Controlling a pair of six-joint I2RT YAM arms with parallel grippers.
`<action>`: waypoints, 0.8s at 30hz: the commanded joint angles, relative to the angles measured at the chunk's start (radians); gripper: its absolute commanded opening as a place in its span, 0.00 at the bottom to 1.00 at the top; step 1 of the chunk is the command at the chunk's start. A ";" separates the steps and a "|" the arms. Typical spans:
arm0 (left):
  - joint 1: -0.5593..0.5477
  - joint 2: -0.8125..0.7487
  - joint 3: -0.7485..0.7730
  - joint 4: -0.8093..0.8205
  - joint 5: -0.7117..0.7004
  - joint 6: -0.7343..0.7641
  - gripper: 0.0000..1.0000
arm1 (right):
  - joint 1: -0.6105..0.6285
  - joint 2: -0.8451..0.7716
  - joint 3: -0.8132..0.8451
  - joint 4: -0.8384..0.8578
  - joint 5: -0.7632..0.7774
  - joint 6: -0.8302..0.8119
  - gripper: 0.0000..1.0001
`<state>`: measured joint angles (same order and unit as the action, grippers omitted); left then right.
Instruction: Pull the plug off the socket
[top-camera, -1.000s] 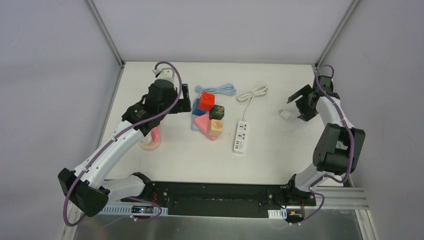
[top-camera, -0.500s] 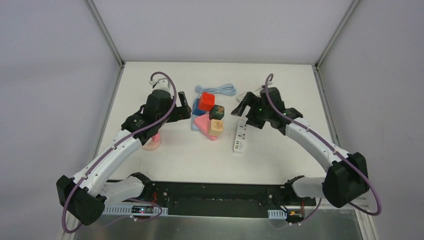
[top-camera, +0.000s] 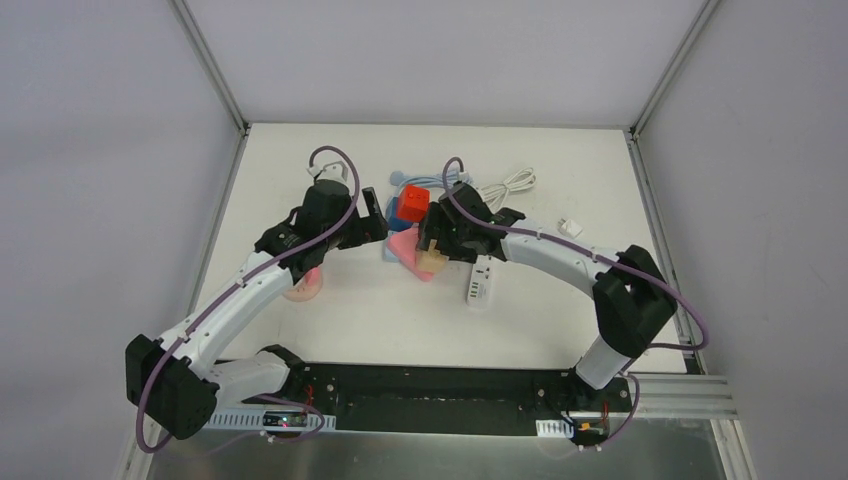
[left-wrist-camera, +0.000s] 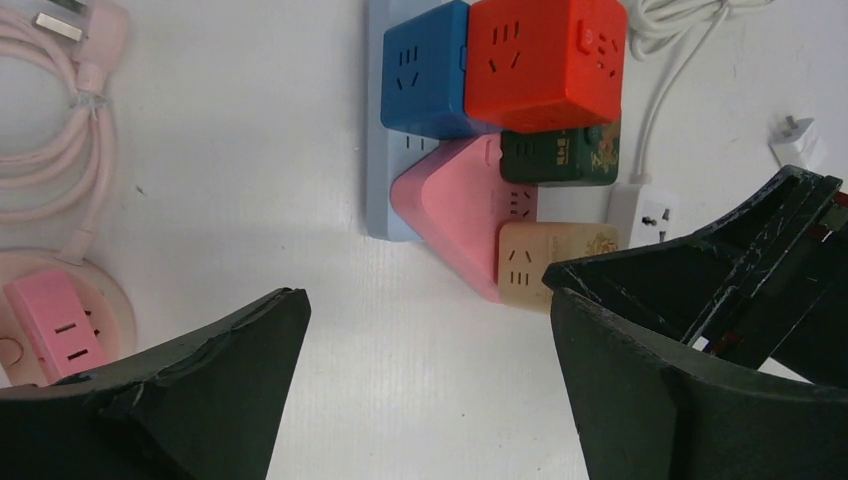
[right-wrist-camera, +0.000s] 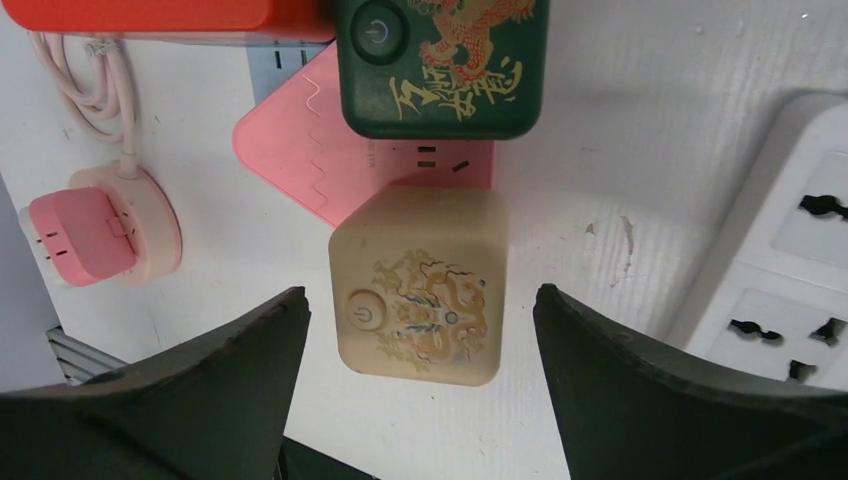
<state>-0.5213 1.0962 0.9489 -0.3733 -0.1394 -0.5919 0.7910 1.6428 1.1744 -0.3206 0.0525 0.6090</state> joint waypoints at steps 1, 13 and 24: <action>0.013 0.028 -0.014 0.008 0.067 -0.030 0.96 | 0.023 0.043 0.064 -0.039 0.055 0.008 0.81; 0.019 0.171 -0.002 0.015 0.174 -0.042 0.93 | 0.036 -0.003 0.026 -0.082 0.082 -0.040 0.41; 0.020 0.320 -0.002 0.116 0.329 -0.087 0.96 | 0.036 -0.065 -0.026 -0.097 0.058 -0.048 0.72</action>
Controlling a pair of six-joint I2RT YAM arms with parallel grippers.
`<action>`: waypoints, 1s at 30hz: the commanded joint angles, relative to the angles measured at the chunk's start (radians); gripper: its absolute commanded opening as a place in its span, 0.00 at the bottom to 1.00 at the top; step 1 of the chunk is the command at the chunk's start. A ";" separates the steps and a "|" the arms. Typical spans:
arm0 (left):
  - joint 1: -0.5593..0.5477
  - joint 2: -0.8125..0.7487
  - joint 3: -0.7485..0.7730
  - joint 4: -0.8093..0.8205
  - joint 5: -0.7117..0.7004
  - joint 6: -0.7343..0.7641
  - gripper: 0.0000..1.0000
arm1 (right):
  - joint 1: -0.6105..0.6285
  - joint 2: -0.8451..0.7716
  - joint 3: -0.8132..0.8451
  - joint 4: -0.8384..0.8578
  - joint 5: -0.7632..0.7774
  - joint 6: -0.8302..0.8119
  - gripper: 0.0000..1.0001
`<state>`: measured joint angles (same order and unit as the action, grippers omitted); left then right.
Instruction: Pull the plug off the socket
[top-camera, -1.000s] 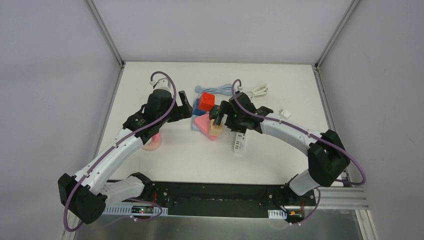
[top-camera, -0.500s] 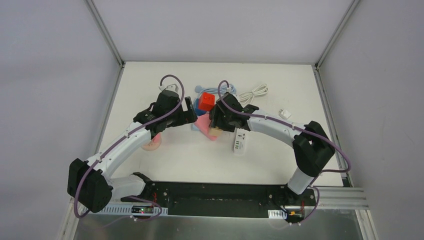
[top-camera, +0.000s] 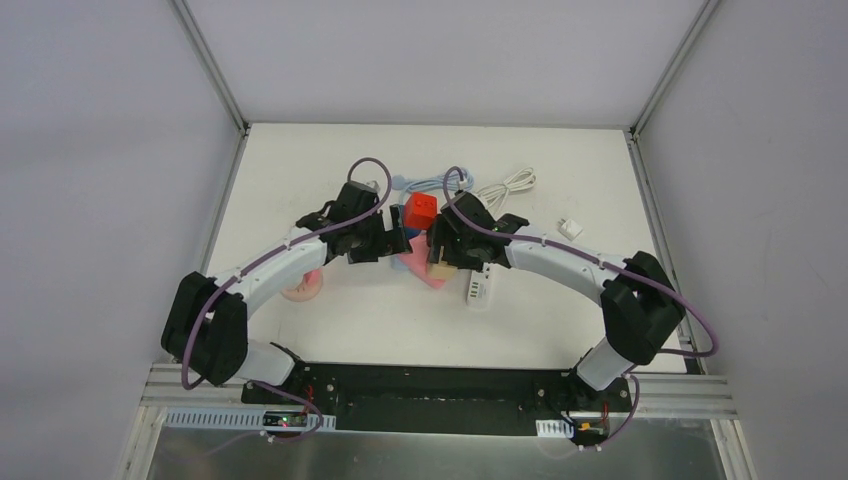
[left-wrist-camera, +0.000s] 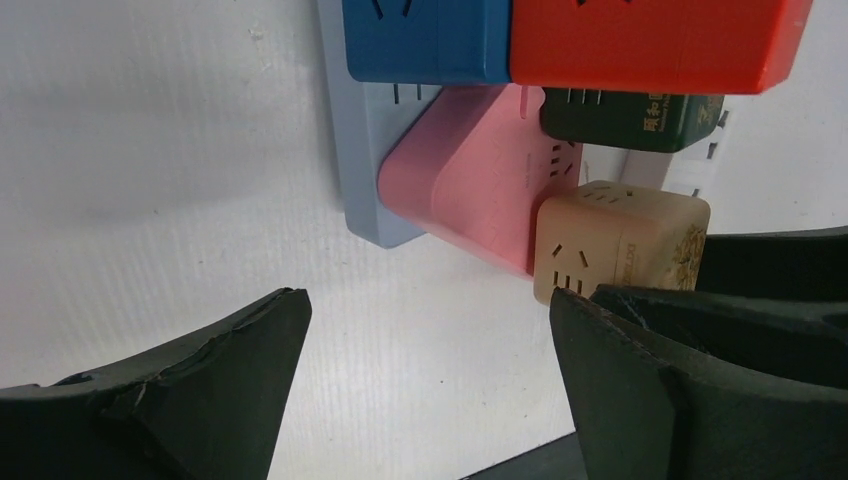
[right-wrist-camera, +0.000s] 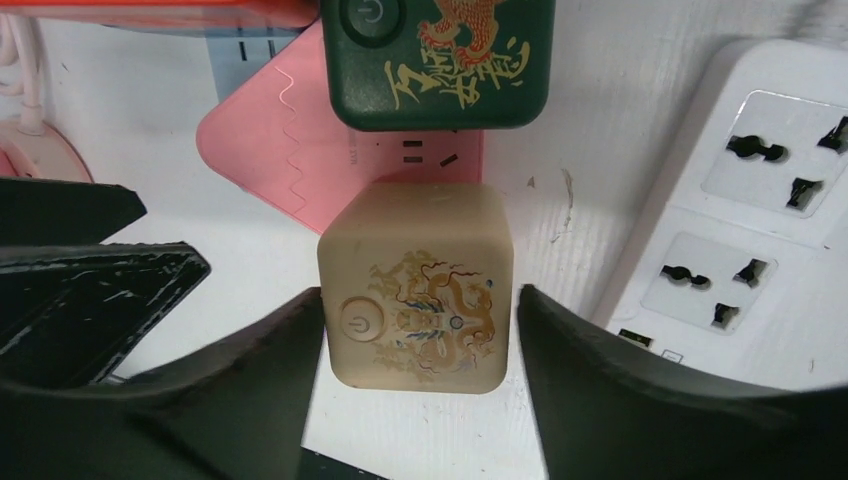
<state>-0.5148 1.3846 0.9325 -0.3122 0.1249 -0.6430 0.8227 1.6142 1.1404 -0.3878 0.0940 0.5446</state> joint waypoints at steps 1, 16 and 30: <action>0.013 0.042 0.018 0.058 0.065 -0.042 0.97 | 0.005 -0.028 0.017 -0.026 0.018 0.031 0.78; 0.013 0.204 0.061 0.063 0.039 -0.067 0.91 | 0.005 0.045 0.051 -0.022 -0.025 0.015 0.55; 0.012 0.209 -0.086 0.099 -0.065 -0.065 0.65 | 0.060 0.075 0.139 -0.096 0.065 -0.067 0.00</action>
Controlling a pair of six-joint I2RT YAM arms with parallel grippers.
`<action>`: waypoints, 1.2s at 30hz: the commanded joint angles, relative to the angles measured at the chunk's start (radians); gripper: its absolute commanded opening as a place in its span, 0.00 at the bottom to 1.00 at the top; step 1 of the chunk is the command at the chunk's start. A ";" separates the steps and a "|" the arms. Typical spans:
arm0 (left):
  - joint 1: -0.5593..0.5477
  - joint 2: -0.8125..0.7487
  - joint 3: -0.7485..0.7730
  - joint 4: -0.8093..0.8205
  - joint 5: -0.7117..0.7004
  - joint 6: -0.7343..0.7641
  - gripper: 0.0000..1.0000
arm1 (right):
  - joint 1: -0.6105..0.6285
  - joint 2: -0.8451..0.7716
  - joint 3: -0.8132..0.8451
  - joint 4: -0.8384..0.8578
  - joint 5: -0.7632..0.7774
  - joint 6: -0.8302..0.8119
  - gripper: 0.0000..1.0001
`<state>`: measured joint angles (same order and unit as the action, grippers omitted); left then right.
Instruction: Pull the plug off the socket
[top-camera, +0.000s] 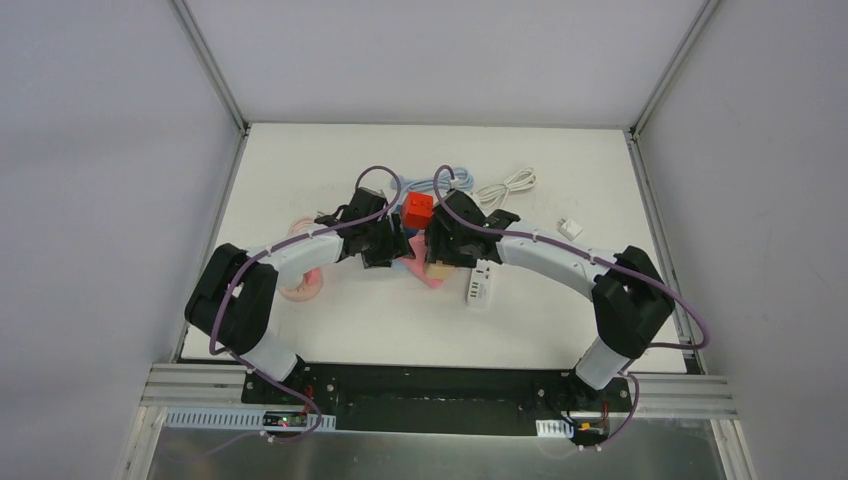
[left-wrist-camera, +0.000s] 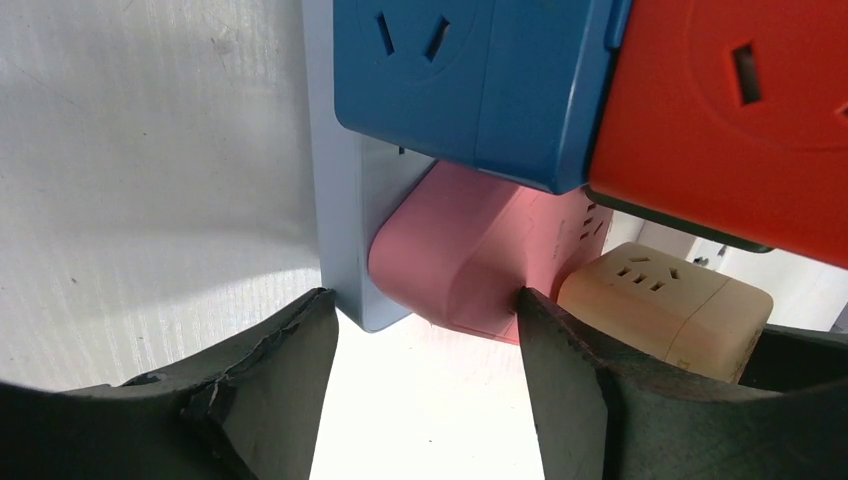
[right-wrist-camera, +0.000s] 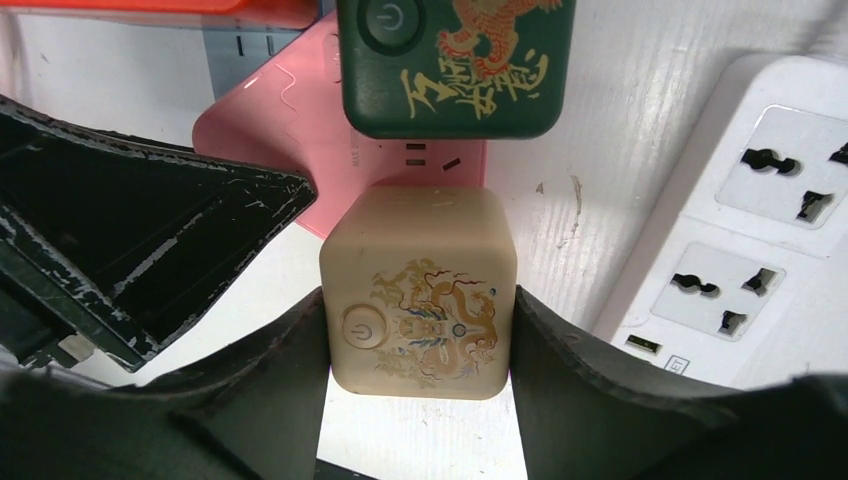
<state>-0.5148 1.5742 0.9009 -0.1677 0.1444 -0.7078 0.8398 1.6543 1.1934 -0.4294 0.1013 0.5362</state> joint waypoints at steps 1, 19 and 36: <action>0.011 0.021 -0.056 -0.043 -0.085 -0.003 0.65 | 0.056 0.050 0.103 -0.075 0.088 -0.068 0.00; 0.011 0.015 -0.108 0.009 -0.086 -0.008 0.55 | 0.006 -0.035 0.058 0.088 -0.211 -0.027 0.00; 0.011 -0.010 -0.146 0.027 -0.124 -0.008 0.47 | 0.007 -0.030 0.149 0.058 -0.261 -0.049 0.00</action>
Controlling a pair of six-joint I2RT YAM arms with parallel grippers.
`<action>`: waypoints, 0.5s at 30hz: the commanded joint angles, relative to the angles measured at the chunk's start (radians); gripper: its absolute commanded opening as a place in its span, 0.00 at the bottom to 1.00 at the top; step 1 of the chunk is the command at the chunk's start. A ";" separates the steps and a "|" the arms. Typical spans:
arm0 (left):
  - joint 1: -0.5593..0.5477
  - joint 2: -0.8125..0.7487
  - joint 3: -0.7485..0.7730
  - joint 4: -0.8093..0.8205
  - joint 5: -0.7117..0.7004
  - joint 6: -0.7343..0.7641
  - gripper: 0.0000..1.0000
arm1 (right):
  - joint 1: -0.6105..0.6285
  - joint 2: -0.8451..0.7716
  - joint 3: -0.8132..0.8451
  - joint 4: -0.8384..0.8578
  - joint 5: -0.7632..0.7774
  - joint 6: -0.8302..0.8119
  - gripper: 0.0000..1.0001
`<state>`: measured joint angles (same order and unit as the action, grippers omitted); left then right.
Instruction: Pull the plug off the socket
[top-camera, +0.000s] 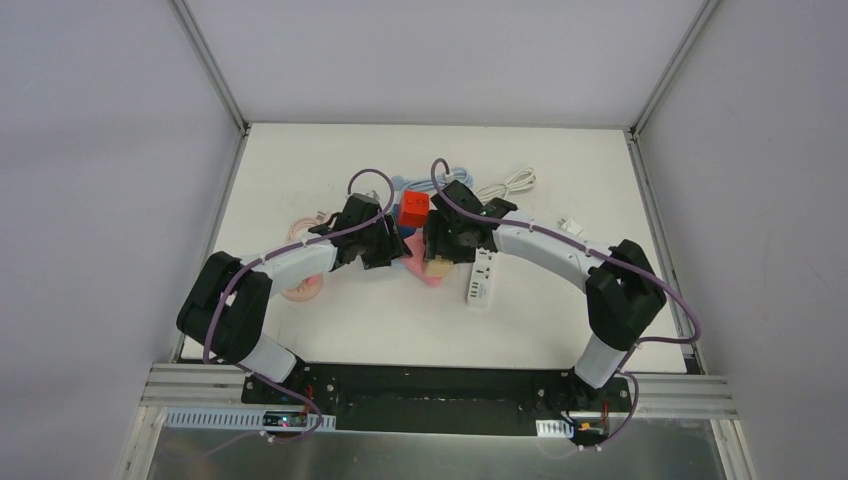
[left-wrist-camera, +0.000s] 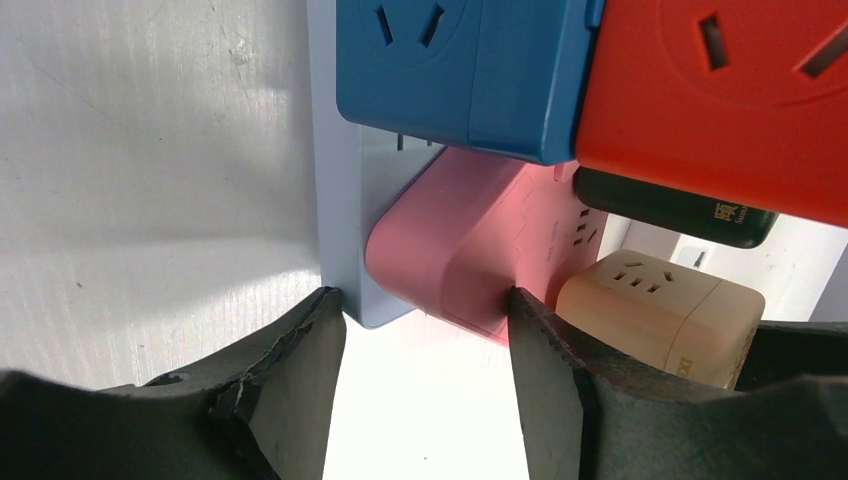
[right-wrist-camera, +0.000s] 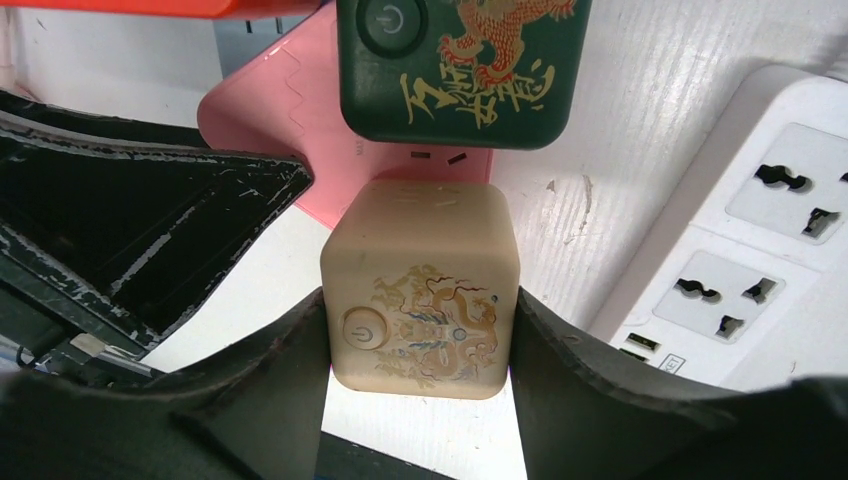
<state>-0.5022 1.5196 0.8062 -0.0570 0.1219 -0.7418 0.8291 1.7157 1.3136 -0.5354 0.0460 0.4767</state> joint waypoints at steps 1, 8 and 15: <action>-0.002 0.044 -0.052 -0.084 -0.103 0.024 0.47 | 0.022 -0.075 0.026 0.148 -0.182 0.007 0.00; -0.002 0.048 -0.053 -0.081 -0.116 0.015 0.41 | 0.071 -0.032 0.025 0.091 0.036 -0.064 0.00; -0.002 0.065 -0.045 -0.079 -0.116 0.010 0.40 | -0.002 -0.203 -0.139 0.342 -0.232 -0.032 0.00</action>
<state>-0.5026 1.5162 0.8021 -0.0490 0.1062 -0.7521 0.8364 1.6634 1.2282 -0.4377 0.0711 0.4511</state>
